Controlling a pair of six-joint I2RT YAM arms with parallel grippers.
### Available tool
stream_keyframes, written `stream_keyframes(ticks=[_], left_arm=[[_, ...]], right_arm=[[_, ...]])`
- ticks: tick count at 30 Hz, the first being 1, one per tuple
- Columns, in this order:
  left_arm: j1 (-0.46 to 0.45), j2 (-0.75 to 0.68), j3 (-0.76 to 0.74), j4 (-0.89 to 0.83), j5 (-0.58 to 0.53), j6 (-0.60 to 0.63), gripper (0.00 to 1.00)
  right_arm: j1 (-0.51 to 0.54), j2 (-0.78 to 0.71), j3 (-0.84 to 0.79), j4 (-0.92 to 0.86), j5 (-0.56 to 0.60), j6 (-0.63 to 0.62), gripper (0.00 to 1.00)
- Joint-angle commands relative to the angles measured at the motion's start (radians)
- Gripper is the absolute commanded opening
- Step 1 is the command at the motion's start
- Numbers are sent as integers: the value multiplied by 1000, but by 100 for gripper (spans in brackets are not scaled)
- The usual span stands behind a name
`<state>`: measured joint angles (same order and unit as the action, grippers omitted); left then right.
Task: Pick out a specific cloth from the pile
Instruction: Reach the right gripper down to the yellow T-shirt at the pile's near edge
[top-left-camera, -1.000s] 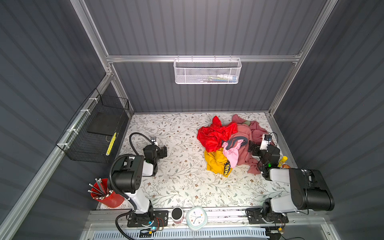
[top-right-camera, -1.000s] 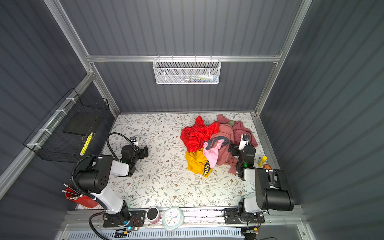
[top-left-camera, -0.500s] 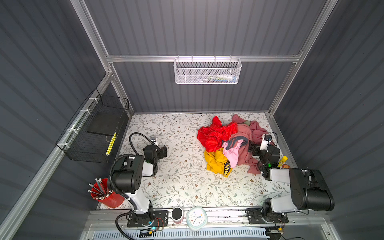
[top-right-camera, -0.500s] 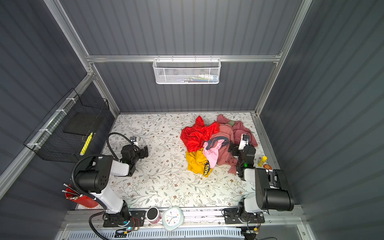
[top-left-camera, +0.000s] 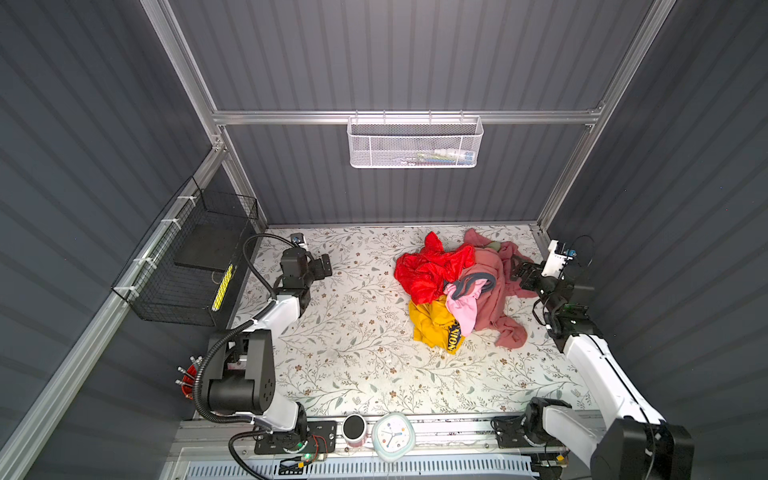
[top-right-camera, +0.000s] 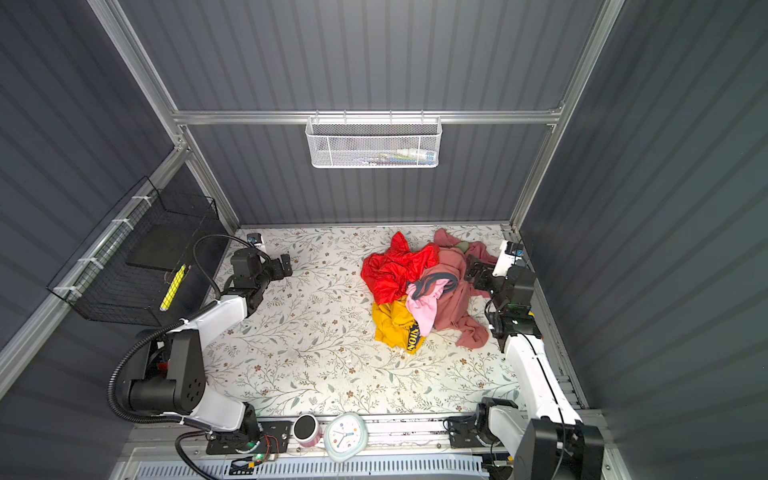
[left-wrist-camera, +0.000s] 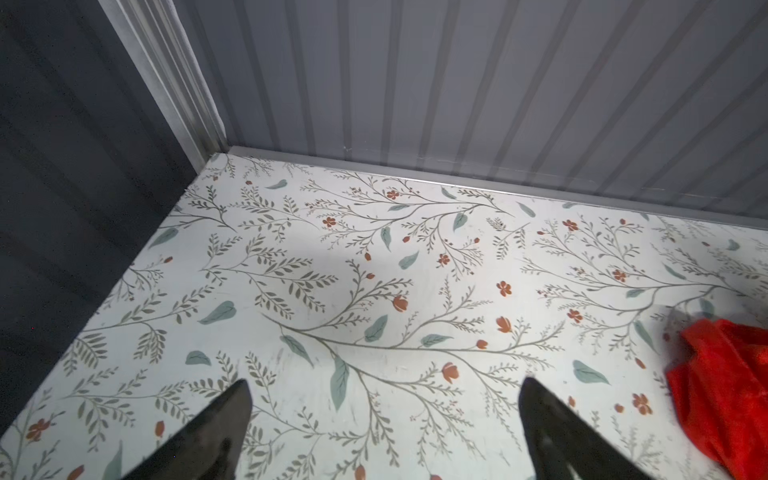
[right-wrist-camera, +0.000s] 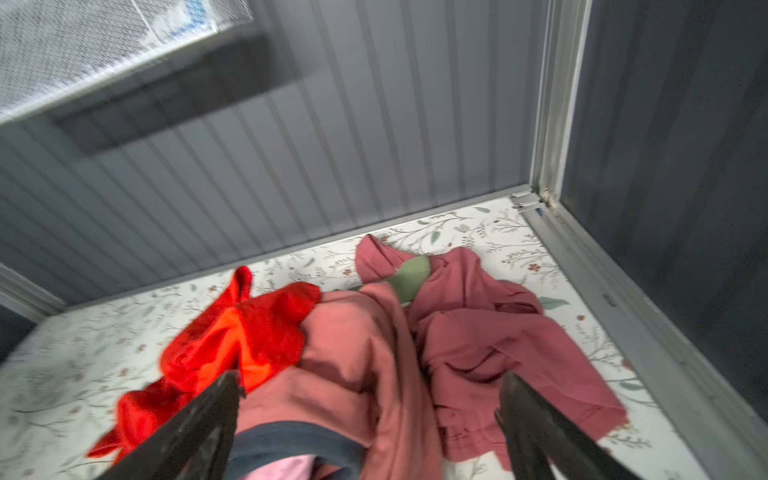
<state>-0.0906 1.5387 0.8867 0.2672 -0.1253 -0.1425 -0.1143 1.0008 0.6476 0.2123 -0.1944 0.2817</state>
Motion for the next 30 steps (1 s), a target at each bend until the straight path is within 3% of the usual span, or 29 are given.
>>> stream_keyframes(ticks=[1, 5, 13, 19, 30], left_arm=[[-64, 41, 16, -158, 29, -68, 100], [-150, 74, 31, -170, 18, -42, 100], [-155, 76, -45, -98, 42, -173, 100], [-155, 50, -77, -85, 20, -193, 100], [-155, 7, -98, -114, -22, -190, 100]], right_arm=[[41, -28, 2, -195, -69, 151, 93], [199, -51, 54, -315, 25, 103, 91], [553, 12, 235, -653, 266, -133, 84], [810, 110, 336, -812, 453, -322, 81], [1086, 438, 472, -936, 528, -516, 74]])
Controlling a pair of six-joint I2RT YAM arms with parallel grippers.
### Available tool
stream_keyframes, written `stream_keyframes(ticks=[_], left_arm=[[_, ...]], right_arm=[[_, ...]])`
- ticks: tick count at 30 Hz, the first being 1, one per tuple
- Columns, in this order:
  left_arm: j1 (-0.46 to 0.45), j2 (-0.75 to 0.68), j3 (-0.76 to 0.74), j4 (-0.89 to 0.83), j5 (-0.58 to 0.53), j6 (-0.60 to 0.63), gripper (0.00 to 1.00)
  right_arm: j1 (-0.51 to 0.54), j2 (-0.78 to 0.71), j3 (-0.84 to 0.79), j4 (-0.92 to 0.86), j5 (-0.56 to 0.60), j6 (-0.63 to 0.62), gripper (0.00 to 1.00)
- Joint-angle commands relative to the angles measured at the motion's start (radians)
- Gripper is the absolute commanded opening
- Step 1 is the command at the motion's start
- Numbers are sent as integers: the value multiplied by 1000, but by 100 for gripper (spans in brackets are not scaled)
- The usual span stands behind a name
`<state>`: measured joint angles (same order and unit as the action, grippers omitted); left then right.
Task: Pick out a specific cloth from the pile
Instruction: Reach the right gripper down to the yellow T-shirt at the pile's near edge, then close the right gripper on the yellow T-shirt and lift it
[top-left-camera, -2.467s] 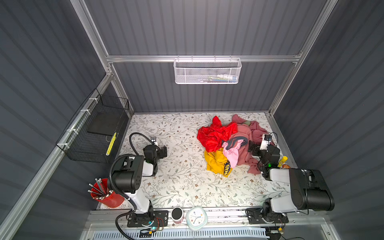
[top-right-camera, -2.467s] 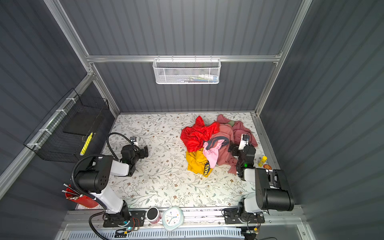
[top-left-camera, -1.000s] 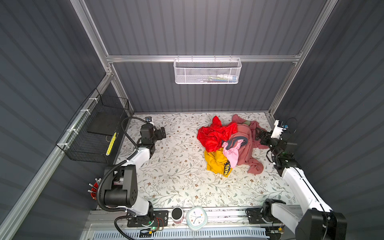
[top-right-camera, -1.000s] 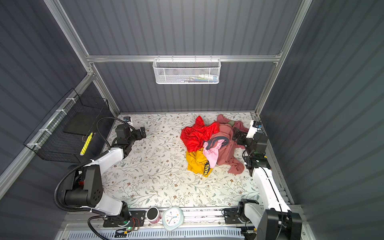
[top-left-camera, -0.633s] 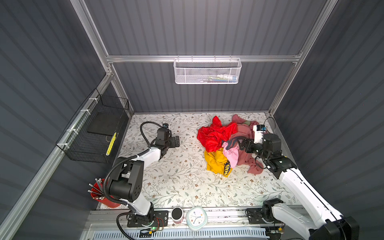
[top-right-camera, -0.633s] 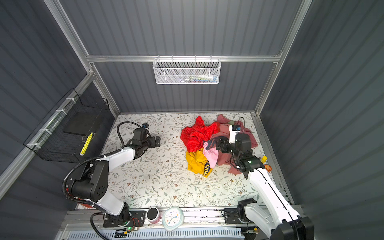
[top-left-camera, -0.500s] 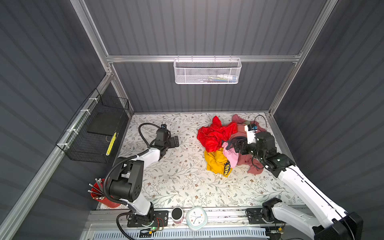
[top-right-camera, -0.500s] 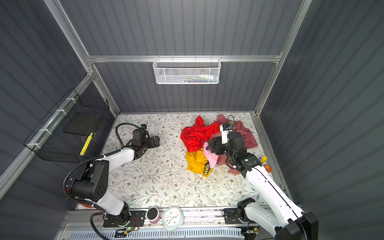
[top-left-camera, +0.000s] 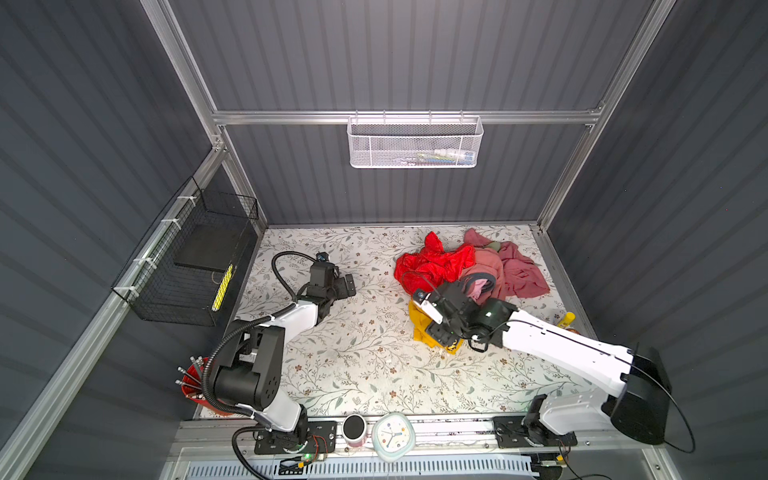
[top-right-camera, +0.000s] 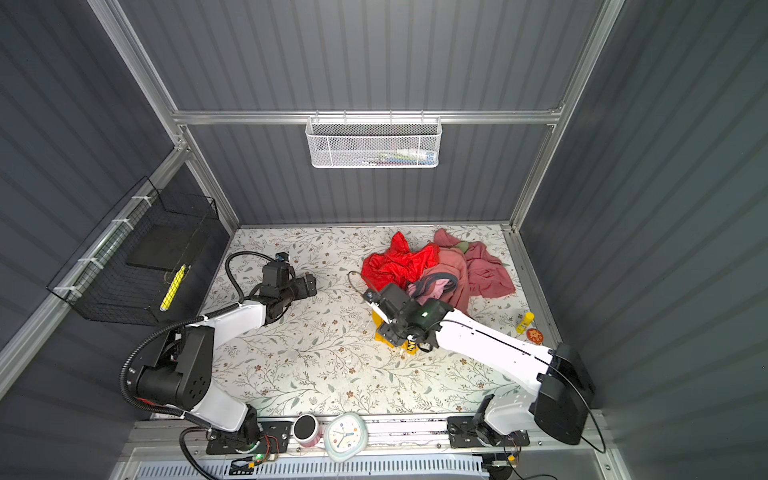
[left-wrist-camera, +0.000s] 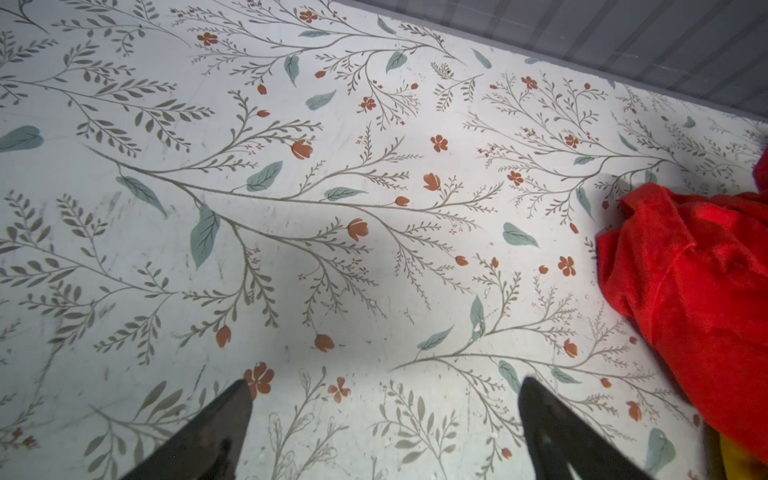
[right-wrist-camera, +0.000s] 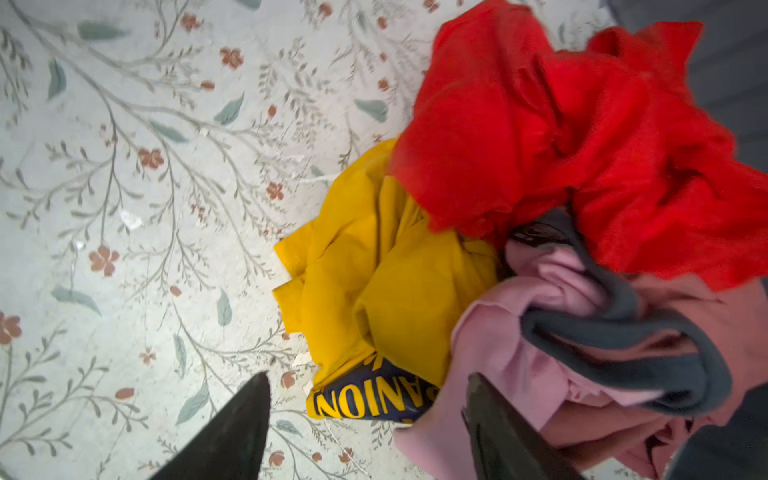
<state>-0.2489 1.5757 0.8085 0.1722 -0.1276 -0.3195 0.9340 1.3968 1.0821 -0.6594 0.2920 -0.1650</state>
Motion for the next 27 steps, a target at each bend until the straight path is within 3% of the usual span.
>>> stream_keyframes(ticks=[1, 10, 20, 27], left_arm=[[3, -35, -25, -19, -22, -15, 100], [3, -65, -39, -34, -44, -3, 100], [3, -77, -46, -45, -44, -9, 100], [3, -95, -53, -63, -54, -4, 100]], right_arm=[[52, 60, 43, -65, 41, -69, 73], [121, 176, 32, -40, 51, -42, 72], [112, 344, 83, -66, 149, -44, 62], [85, 422, 134, -69, 190, -57, 63]])
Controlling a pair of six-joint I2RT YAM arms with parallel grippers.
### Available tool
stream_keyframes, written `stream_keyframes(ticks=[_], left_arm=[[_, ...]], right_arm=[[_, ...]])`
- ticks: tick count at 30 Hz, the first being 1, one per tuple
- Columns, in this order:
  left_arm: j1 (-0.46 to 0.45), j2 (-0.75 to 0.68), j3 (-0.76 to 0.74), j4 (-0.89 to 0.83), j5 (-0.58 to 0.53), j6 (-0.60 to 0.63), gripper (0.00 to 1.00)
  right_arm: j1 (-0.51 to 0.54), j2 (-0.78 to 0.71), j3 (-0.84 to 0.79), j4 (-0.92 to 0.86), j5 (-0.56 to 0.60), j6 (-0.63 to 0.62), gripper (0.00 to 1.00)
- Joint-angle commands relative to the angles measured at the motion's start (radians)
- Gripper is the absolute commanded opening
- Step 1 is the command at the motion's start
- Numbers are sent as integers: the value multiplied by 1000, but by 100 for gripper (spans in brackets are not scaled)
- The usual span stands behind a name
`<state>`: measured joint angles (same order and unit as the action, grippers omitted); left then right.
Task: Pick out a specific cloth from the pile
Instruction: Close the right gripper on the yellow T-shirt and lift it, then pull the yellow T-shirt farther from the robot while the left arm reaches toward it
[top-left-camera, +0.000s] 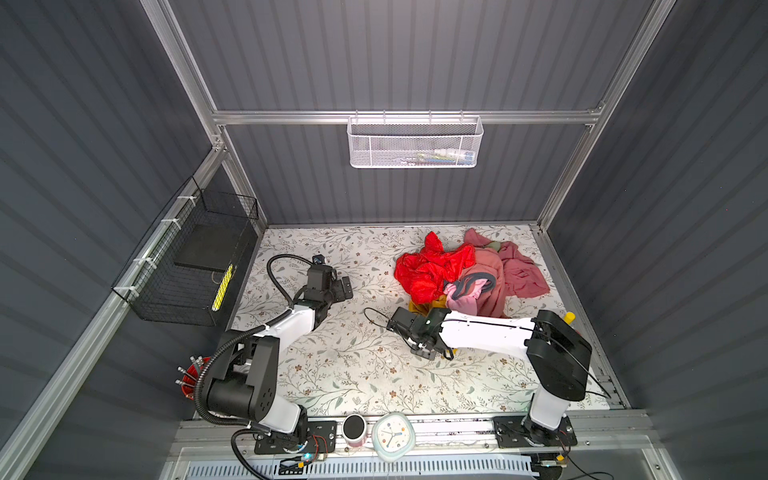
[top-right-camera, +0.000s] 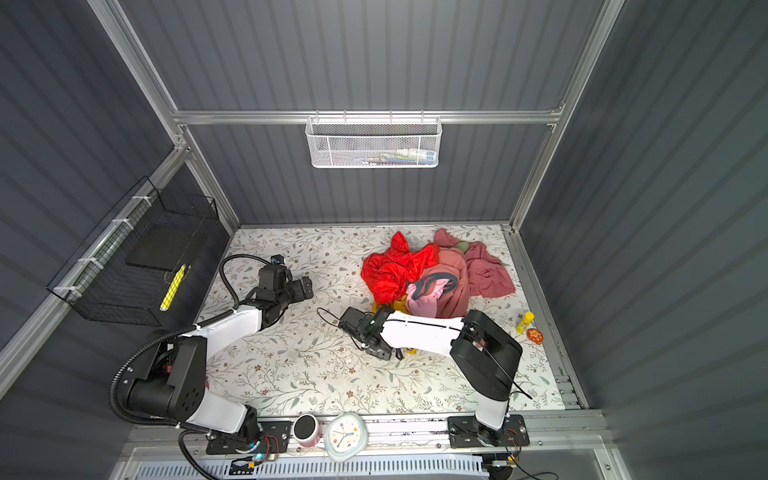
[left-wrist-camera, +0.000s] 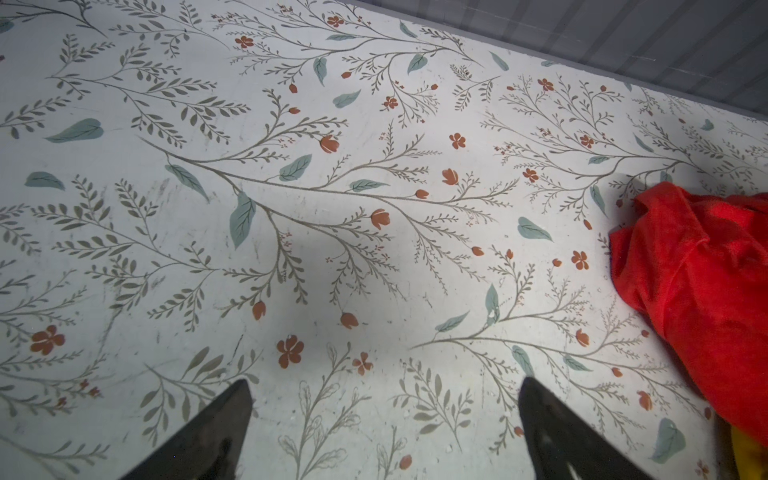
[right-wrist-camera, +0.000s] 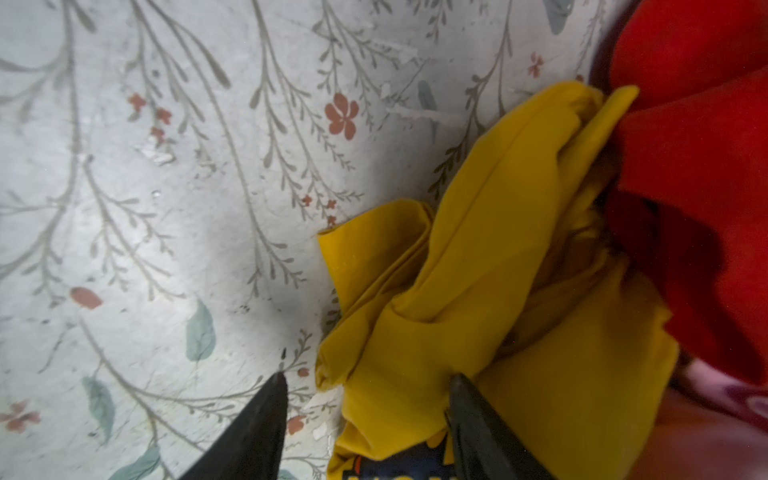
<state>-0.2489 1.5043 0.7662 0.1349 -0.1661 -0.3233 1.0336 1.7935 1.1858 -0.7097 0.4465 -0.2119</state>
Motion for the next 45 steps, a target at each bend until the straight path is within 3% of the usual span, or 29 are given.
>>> stream_keyframes(ticks=[1, 4, 12, 23, 33, 45], left_arm=[[3, -25, -11, -27, -16, 0, 100], [3, -30, -11, -31, -18, 0, 100], [2, -28, -1, -41, -22, 8, 100], [3, -25, 13, -52, -20, 14, 100], [3, -23, 16, -56, -13, 21, 100], [-1, -15, 25, -64, 13, 51, 100]], right_arm=[[-21, 35, 36, -19, 38, -12, 63], [-51, 59, 46, -23, 31, -17, 62], [-99, 97, 47, -7, 2, -47, 43], [-116, 69, 41, 3, 4, -22, 0], [-135, -113, 69, -27, 15, 14, 0], [-204, -458, 92, -7, 79, 48, 0]])
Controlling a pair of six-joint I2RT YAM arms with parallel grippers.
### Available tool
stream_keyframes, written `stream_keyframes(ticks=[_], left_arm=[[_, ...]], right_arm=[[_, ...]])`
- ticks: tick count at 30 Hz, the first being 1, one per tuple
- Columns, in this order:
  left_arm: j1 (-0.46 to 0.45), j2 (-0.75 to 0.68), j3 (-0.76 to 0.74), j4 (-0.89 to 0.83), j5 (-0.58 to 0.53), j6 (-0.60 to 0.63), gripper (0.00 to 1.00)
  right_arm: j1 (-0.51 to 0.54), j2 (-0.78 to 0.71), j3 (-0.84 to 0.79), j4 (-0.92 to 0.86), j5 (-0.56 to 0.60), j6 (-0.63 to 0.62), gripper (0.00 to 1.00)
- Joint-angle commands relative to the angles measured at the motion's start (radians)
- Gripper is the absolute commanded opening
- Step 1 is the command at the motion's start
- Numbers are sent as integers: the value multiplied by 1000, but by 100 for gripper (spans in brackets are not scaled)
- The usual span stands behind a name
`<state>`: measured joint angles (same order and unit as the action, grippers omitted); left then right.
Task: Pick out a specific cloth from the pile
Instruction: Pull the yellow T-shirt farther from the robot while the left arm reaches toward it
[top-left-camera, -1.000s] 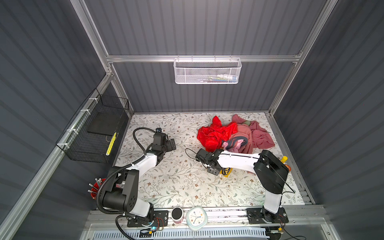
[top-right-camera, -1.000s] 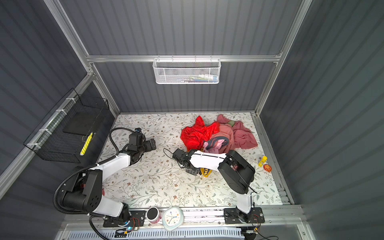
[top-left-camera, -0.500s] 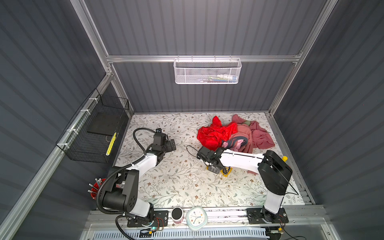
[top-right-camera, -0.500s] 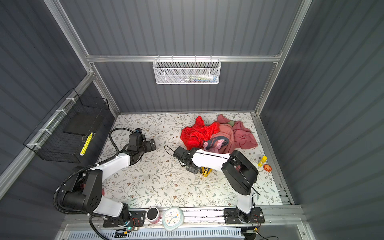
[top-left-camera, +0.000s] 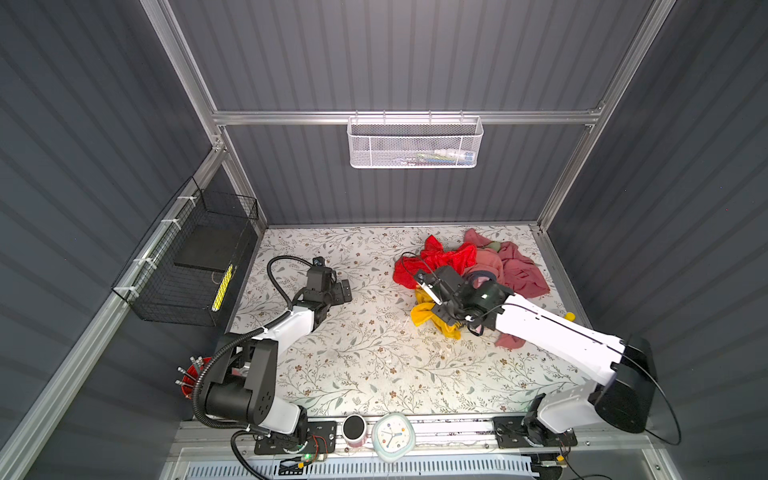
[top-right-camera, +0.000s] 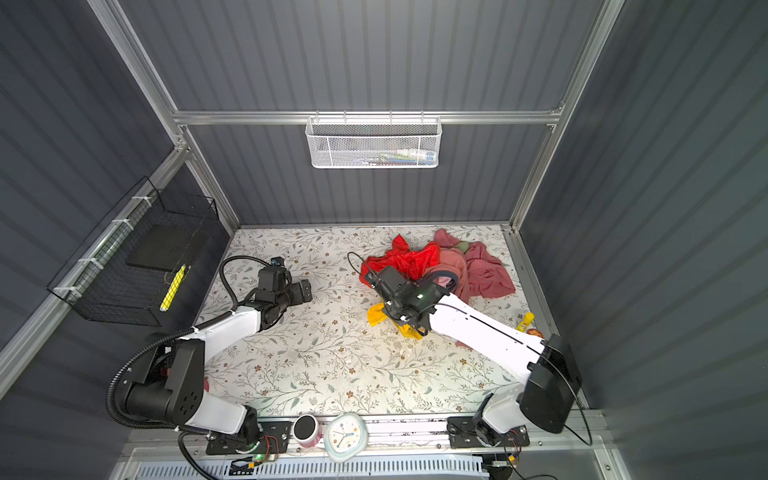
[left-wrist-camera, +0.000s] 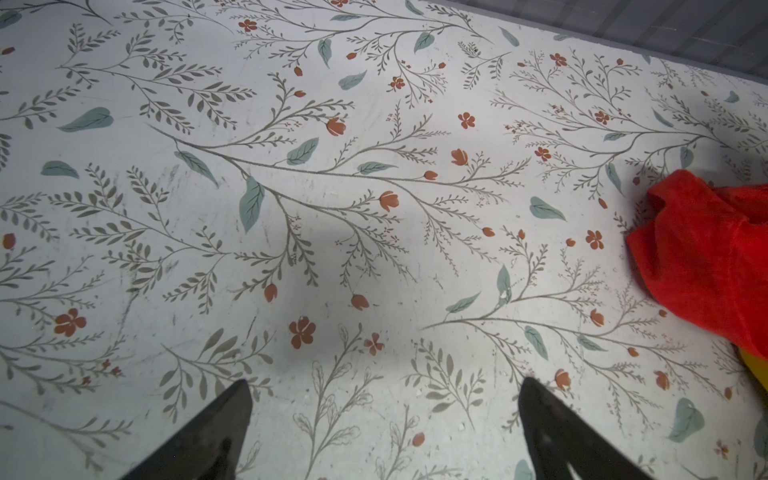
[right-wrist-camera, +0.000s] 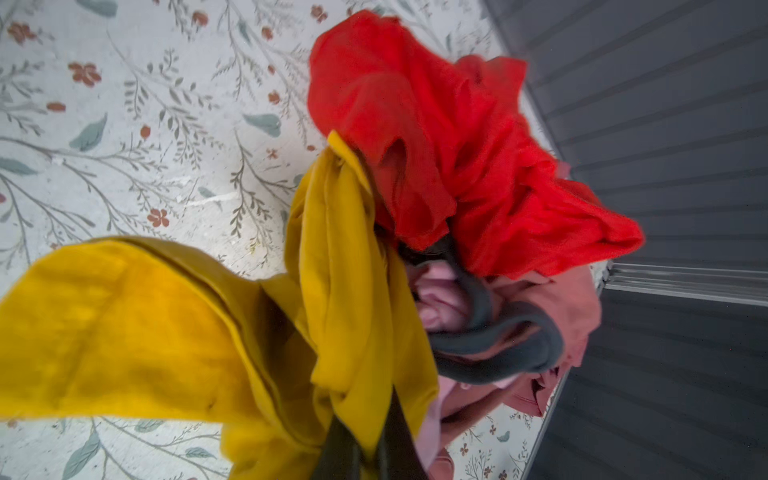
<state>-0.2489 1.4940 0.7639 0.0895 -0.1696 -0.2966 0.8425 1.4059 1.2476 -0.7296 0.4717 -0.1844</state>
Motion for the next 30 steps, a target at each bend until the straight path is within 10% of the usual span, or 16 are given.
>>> stream_keyframes(ticks=[1, 16, 30], left_arm=[[-2, -3, 28, -18, 18, 25, 100], [-67, 26, 75, -49, 38, 81, 100], [-270, 28, 161, -91, 156, 143, 100]], right_arm=[[-17, -99, 30, 22, 59, 18, 0], [-302, -266, 121, 38, -42, 150, 0], [-562, -60, 166, 48, -339, 280, 0]])
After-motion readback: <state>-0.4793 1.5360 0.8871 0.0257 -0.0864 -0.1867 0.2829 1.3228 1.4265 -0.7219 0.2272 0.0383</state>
